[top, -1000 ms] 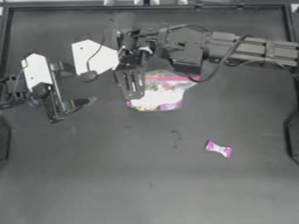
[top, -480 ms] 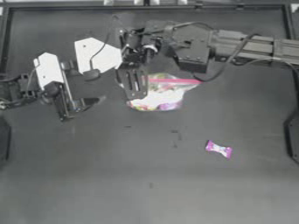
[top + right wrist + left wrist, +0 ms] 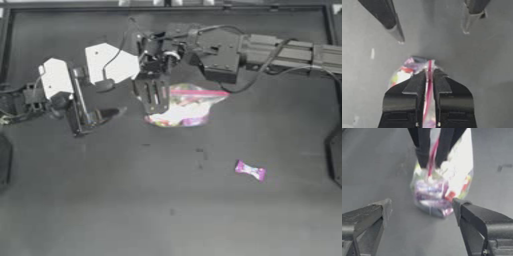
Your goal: Put candy in bag
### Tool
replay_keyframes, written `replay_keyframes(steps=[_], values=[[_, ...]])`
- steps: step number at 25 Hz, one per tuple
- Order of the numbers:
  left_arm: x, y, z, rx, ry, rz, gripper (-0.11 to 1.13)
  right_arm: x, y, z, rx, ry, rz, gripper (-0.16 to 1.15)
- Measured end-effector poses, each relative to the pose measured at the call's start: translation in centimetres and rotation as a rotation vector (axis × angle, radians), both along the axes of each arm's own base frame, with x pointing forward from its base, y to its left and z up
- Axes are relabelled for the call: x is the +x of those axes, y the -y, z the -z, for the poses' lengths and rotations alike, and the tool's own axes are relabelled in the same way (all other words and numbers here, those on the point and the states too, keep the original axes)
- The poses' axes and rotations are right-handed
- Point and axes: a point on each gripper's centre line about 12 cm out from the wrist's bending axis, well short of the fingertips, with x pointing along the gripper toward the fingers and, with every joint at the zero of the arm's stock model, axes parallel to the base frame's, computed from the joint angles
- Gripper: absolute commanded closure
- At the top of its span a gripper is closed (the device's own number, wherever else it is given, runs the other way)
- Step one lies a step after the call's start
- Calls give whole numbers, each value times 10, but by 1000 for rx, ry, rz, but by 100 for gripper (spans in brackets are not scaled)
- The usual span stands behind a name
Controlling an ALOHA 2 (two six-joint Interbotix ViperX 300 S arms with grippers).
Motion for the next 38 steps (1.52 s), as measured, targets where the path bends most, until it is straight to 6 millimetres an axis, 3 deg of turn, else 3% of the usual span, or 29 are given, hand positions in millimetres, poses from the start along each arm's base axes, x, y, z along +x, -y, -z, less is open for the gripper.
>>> replay_keyframes(steps=[10, 38], values=[[7, -1, 8, 4, 36, -5, 1, -3, -2, -12, -7, 24, -3, 56], [25, -8, 10, 10, 98, -14, 5, -3, -2, -9, -6, 24, -2, 56]])
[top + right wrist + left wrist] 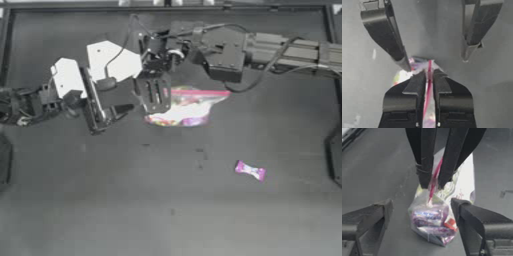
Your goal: Put candy in bag
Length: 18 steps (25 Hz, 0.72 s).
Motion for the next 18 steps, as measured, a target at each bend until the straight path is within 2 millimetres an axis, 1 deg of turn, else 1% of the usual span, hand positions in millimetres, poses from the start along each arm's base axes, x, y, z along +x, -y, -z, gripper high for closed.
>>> replay_keyframes(steps=[7, 13, 18], values=[[1, 0, -3, 9, 21, 0, 8, 0, 0, 0, -1, 3, 0, 56], [1, 0, -4, 11, 27, 0, 19, 0, 0, 0, -1, 3, 0, 56], [1, -1, -3, 10, 26, -2, 22, 1, 0, -1, -1, 4, 0, 56]])
